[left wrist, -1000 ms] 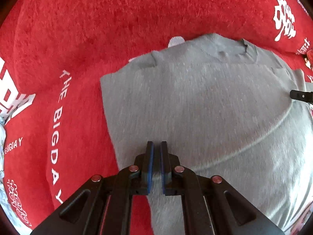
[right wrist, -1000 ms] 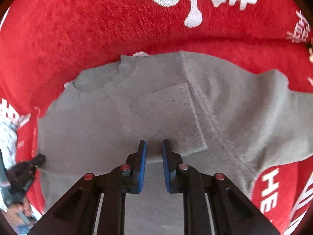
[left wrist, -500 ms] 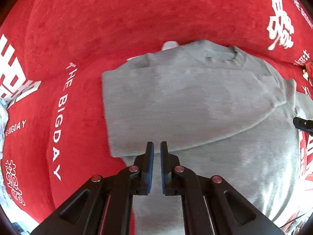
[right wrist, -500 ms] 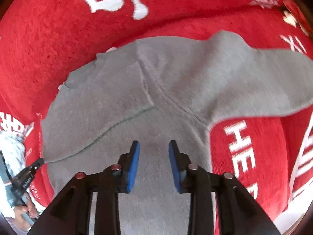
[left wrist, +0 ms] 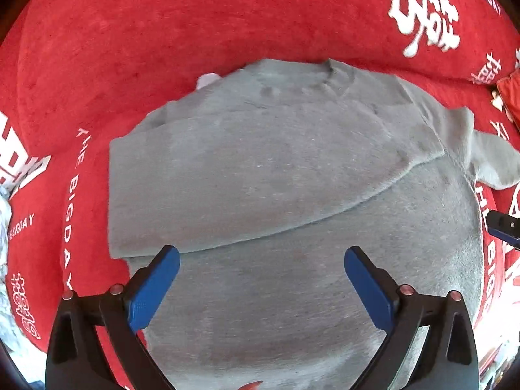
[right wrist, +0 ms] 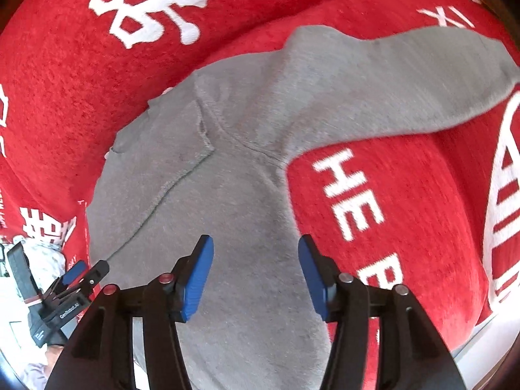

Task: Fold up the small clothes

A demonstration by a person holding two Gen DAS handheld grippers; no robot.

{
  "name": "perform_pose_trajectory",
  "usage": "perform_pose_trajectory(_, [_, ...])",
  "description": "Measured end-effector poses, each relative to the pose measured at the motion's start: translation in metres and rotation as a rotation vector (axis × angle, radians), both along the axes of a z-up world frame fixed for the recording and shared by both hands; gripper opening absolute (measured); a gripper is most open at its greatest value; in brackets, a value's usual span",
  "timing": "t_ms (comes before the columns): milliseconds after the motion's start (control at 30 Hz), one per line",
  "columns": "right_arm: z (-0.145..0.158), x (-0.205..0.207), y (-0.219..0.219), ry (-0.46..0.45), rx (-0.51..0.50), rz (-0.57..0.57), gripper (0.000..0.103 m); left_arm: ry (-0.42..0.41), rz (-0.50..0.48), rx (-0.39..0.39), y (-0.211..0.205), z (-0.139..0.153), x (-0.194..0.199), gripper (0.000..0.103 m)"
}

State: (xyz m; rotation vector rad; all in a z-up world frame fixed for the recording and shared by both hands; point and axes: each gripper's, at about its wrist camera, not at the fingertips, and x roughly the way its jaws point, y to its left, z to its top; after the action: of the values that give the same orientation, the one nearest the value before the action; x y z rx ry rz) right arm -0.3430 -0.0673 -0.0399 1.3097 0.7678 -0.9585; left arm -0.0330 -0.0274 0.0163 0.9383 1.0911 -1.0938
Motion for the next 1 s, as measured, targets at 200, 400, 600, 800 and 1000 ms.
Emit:
perform_pose_trajectory(200, [-0.004,-0.032,0.001,-0.034,0.019,-0.053,0.065,-0.026,0.013,0.049,-0.017,-0.011,-0.019,0.102])
perform_pose_trajectory(400, [-0.012,-0.080,-0.009,-0.085,0.034,-0.146,0.071,0.008,-0.049,0.088,-0.036,-0.023,-0.051,0.102])
perform_pose_trajectory(600, [-0.024,-0.147,-0.021,-0.158,0.035,-0.338,0.071,0.032,-0.099,0.070,-0.050,-0.021,-0.084,0.102])
perform_pose_trajectory(800, [-0.047,-0.204,-0.028,-0.274,0.040,-0.574,0.071,0.072,-0.110,0.069,-0.066,-0.022,-0.108,0.102])
perform_pose_trajectory(1000, [-0.057,-0.229,-0.043,-0.401,0.025,-0.668,0.071,0.085,-0.123,0.065,-0.078,-0.024,-0.129,0.102])
